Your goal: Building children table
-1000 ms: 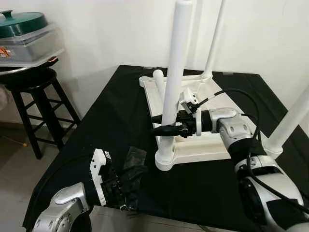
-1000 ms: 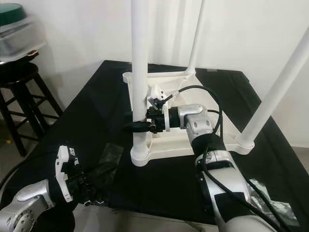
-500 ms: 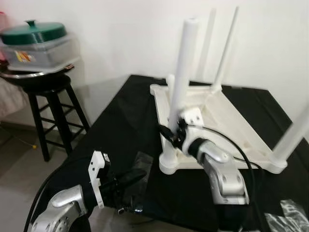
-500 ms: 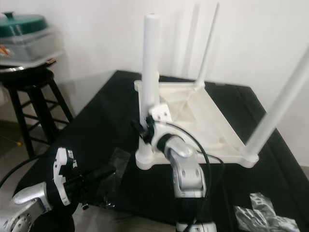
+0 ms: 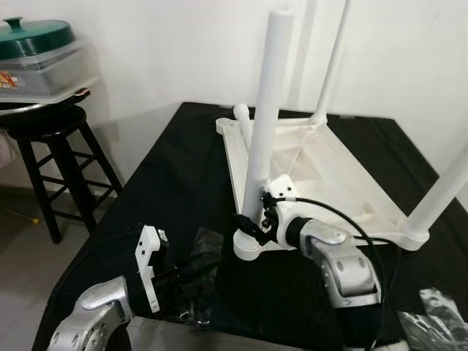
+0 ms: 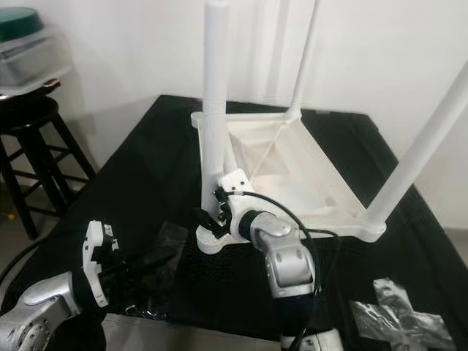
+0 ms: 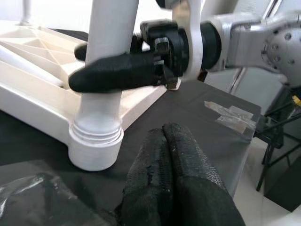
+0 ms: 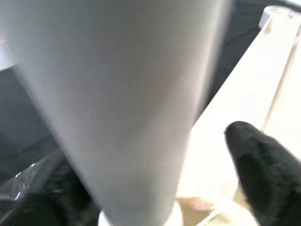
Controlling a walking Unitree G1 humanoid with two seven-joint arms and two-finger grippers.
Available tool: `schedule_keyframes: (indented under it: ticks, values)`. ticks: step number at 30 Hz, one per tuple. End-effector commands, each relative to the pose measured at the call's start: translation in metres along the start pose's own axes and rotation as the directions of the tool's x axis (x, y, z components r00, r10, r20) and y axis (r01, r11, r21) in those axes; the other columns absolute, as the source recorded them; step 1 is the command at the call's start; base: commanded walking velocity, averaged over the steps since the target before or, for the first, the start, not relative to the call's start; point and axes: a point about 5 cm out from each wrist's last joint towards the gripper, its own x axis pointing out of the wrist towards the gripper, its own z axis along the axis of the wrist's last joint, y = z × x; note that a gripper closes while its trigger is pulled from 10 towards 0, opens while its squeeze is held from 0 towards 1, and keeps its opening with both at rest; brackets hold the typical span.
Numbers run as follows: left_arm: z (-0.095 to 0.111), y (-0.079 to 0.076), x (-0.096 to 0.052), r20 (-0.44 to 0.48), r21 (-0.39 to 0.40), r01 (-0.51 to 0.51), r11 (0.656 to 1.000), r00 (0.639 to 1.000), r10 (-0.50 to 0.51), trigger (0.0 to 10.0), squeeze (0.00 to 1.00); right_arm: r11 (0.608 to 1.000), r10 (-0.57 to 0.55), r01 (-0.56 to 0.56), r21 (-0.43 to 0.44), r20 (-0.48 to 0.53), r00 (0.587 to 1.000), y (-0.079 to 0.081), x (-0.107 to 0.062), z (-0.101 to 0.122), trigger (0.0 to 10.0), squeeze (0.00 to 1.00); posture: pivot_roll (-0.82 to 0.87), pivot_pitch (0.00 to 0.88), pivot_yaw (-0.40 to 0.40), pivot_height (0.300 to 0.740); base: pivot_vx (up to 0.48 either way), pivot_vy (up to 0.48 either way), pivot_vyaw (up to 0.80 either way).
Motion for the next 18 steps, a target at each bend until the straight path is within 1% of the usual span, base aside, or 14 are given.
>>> schedule_keyframes:
  ticks: [1,2,3,4,5,6,7,9,10,11,12,13,14,18]
  values:
    - [-0.002,0.001,-0.002,-0.007,-0.002,-0.004,1.000,1.000,0.004,10.0,0.00,0.994,0.107,-0.103,-0.042,0.087,0.990,-0.001,0.001,0.019,10.0,1.00,-0.02,0.000,-0.057,0.740,0.000,0.000,0.00]
    - [-0.002,0.001,-0.001,-0.007,-0.002,-0.003,1.000,1.000,0.003,10.0,0.00,0.958,0.278,-0.262,-0.120,0.147,0.949,-0.002,0.000,0.030,10.0,0.82,-0.01,0.000,-0.050,0.740,0.000,0.000,0.00]
    - [-0.002,0.001,-0.001,-0.008,0.000,-0.004,1.000,1.000,0.004,10.0,0.00,0.900,0.419,-0.387,-0.200,0.150,0.896,-0.005,-0.001,0.036,10.0,0.00,0.00,0.000,-0.051,0.740,0.000,0.000,0.00]
    - [-0.002,0.002,-0.001,-0.008,0.001,-0.005,1.000,1.000,0.005,10.0,0.00,0.852,0.507,-0.472,-0.226,0.138,0.851,-0.009,-0.002,0.037,10.0,0.00,0.00,0.000,-0.051,0.740,0.000,0.000,0.00]
    - [-0.002,0.002,-0.001,-0.009,0.002,-0.006,1.000,1.000,0.006,10.0,0.00,0.830,0.544,-0.513,-0.218,0.121,0.830,-0.013,-0.002,0.036,10.0,0.00,0.00,0.000,-0.051,0.740,0.000,0.000,0.00]
    - [-0.002,0.002,-0.001,-0.009,0.002,-0.006,1.000,1.000,0.006,10.0,0.00,0.830,0.544,-0.513,-0.218,0.121,0.830,-0.013,-0.002,0.036,10.0,0.00,0.00,0.000,-0.051,0.740,0.000,0.000,0.00]
    - [-0.002,0.001,-0.002,-0.009,0.002,-0.007,1.000,1.000,0.007,10.0,0.00,0.822,0.559,-0.531,-0.207,0.113,0.822,-0.015,-0.001,0.035,10.0,0.00,0.00,0.000,-0.050,0.740,0.000,0.000,0.00]
    - [-0.002,0.001,-0.002,-0.009,0.002,-0.007,1.000,1.000,0.007,10.0,0.00,0.822,0.559,-0.531,-0.207,0.113,0.822,-0.015,-0.001,0.035,10.0,0.00,0.00,0.000,-0.050,0.740,0.000,0.000,0.00]
    - [-0.001,0.001,-0.002,-0.009,0.003,-0.007,1.000,1.000,0.007,10.0,0.00,0.821,0.562,-0.536,-0.197,0.105,0.821,-0.019,0.003,0.035,10.0,0.00,0.01,0.000,-0.050,0.740,0.000,0.000,0.00]
    - [-0.001,0.001,-0.002,-0.009,0.003,-0.007,1.000,1.000,0.007,10.0,0.00,0.821,0.562,-0.536,-0.197,0.105,0.821,-0.019,0.003,0.035,10.0,0.00,0.01,0.000,-0.050,0.740,0.000,0.000,0.00]
    - [-0.001,0.000,-0.002,-0.008,0.003,-0.008,1.000,1.000,0.008,10.0,0.00,0.828,0.553,-0.532,-0.178,0.100,0.827,-0.024,0.008,0.035,10.0,0.00,0.01,0.000,-0.051,0.740,0.000,0.000,0.00]
    - [-0.001,-0.001,-0.002,-0.008,0.001,-0.008,1.000,1.000,0.008,10.0,0.00,0.843,0.531,-0.512,-0.165,0.108,0.840,-0.029,0.014,0.036,0.0,0.00,0.02,0.000,-0.050,0.740,0.000,0.000,0.00]
    - [-0.001,-0.002,-0.002,-0.008,0.000,-0.007,1.000,1.000,0.007,10.0,0.00,0.859,0.507,-0.490,-0.144,0.116,0.854,-0.033,0.018,0.038,0.0,0.00,0.02,0.000,-0.050,0.740,0.000,0.000,0.00]
    - [-0.002,-0.004,-0.002,-0.011,-0.002,-0.005,1.000,1.000,0.005,10.0,0.00,0.853,0.521,-0.509,-0.115,0.119,0.845,-0.036,0.020,0.039,0.0,0.00,0.03,0.000,-0.055,0.740,0.000,0.000,0.00]
